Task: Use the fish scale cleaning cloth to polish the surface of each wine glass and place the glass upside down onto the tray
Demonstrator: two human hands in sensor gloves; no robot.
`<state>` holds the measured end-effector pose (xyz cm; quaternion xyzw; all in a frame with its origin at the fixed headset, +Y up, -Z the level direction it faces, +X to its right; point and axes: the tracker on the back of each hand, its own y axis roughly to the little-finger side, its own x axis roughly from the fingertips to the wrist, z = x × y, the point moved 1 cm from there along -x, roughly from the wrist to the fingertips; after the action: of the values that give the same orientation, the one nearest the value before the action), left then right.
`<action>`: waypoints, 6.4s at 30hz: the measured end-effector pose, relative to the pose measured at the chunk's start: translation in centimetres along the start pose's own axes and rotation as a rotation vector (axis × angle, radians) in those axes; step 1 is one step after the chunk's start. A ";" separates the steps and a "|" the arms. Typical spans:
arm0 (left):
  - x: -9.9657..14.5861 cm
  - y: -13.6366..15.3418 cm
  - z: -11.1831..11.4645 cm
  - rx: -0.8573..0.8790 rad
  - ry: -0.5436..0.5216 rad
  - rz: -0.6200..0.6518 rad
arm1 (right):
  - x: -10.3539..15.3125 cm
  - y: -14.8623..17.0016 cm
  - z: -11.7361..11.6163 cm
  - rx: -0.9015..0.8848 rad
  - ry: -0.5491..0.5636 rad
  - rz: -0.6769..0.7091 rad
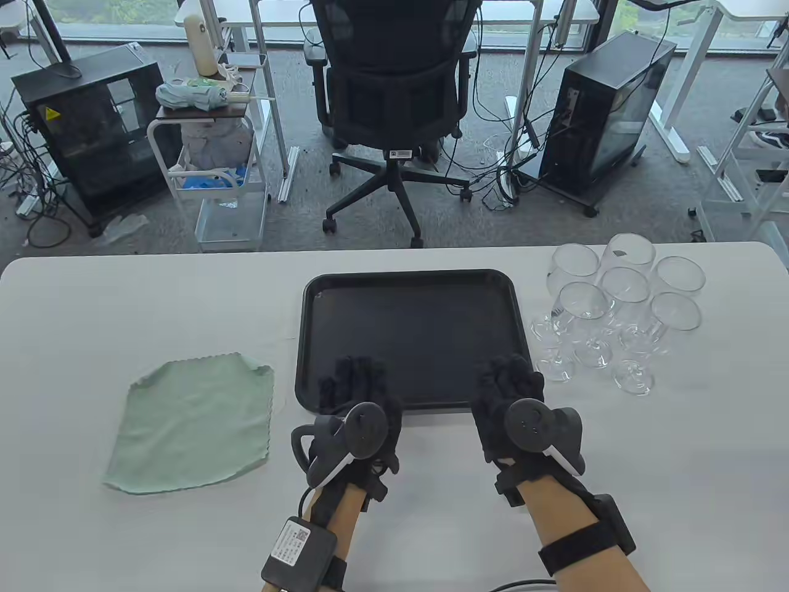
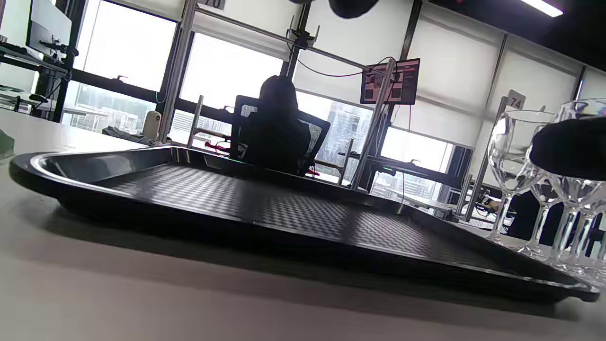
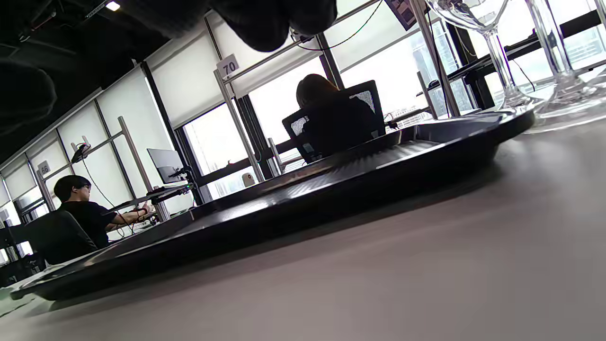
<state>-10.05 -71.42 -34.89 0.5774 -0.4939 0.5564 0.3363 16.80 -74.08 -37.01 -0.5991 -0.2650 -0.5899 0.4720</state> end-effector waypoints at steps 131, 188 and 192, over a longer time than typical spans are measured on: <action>0.8 3.4 -6.4 1.161 0.207 0.447 | 2.1 -6.1 2.7 0.396 0.217 0.303; 1.4 3.6 -2.9 1.170 -0.143 0.278 | 2.9 -2.8 6.3 -0.359 0.270 0.491; 1.5 3.2 -2.5 1.253 -0.062 0.259 | 3.5 -2.9 6.7 -0.333 0.383 0.558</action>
<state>-14.05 -70.26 -33.59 0.6159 -0.1502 0.7588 -0.1495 17.90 -67.86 -31.98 -0.5957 0.1008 -0.5748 0.5519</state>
